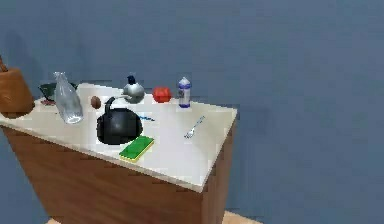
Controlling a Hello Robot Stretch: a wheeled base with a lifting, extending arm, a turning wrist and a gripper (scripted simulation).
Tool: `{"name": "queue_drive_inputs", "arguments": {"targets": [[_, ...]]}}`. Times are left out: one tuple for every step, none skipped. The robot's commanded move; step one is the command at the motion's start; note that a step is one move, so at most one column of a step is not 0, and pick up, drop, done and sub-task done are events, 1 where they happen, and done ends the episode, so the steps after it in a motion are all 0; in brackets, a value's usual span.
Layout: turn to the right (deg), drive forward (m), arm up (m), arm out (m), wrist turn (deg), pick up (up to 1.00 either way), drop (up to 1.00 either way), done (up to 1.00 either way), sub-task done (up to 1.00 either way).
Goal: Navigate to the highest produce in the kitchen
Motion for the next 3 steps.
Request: {"name": "queue_drive_inputs", "arguments": {"targets": [[-45.0,0.00,0.00,0.00,0.0,0.00,0.00,0.00,0.00],[-3.0,0.00,0.00,0.00,0.0,0.00,0.00,0.00,0.00],[0.0,0.05,0.00,0.00,0.0,0.00,0.00,0.00,0.00]]}}
